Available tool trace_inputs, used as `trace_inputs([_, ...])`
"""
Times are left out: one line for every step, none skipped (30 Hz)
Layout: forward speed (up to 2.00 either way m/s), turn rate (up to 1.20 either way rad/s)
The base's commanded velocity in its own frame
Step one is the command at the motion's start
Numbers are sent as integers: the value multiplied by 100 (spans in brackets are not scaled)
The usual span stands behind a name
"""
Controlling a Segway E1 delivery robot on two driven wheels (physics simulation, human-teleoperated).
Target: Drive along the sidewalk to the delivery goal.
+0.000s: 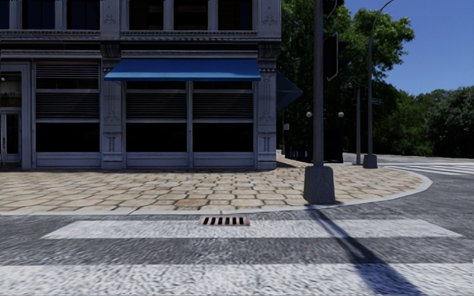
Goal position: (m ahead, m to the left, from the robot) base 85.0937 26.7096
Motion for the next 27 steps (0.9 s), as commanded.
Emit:
trace_inputs([200, 0])
trace_inputs([200, 0])
trace_inputs([200, 0])
trace_inputs([200, 0])
trace_inputs([200, 0])
trace_inputs([200, 0])
trace_inputs([200, 2])
trace_inputs([200, 2])
trace_inputs([200, 9])
trace_inputs([200, 12])
trace_inputs([200, 12])
trace_inputs([200, 12])
trace_inputs([200, 12])
trace_inputs([200, 12])
trace_inputs([200, 12])
trace_inputs([200, 13])
trace_inputs([200, 20])
trace_inputs([200, 29])
trace_inputs([200, 29])
trace_inputs([200, 32])
trace_inputs([200, 35])
trace_inputs([200, 35])
trace_inputs([200, 38])
trace_inputs([200, 41])
trace_inputs([200, 42])
trace_inputs([200, 42])
trace_inputs([200, 44])
